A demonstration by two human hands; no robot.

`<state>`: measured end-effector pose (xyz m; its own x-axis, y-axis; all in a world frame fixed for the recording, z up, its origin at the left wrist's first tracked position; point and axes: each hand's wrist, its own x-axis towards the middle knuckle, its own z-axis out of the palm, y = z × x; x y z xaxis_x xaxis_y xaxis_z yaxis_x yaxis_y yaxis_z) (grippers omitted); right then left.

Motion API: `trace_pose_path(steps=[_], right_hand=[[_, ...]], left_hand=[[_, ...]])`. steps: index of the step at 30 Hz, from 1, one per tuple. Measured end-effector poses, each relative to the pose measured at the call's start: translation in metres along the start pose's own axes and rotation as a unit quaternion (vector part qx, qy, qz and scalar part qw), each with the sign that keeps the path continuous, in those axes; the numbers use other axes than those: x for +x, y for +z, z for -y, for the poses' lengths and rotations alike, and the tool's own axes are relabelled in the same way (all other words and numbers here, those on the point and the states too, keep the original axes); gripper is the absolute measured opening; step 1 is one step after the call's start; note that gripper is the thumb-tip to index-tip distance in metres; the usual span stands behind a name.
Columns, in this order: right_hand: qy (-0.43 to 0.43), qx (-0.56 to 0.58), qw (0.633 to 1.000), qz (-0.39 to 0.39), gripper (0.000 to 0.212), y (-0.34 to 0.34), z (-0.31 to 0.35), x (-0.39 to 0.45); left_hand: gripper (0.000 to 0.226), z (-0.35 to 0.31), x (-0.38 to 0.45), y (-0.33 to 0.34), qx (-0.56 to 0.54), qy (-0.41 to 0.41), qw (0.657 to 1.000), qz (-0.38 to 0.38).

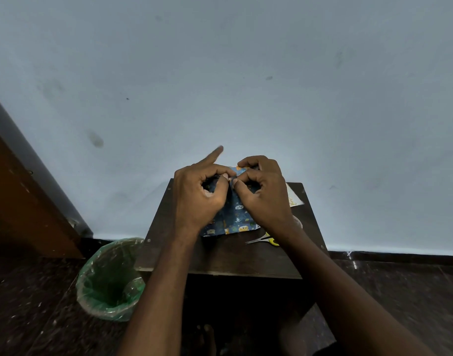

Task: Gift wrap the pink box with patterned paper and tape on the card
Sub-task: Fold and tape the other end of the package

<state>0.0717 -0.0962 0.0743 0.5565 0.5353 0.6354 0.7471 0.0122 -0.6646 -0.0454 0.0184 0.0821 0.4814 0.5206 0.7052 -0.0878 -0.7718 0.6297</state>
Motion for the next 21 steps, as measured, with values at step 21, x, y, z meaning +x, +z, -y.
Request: trace_pose_path(steps=[21], right_hand=[[-0.010,-0.026,0.998,-0.054,0.018,0.013,0.000,-0.001]], left_hand=[[0.014,-0.002,0.001,0.010,0.006,-0.052,0.998,-0.042]])
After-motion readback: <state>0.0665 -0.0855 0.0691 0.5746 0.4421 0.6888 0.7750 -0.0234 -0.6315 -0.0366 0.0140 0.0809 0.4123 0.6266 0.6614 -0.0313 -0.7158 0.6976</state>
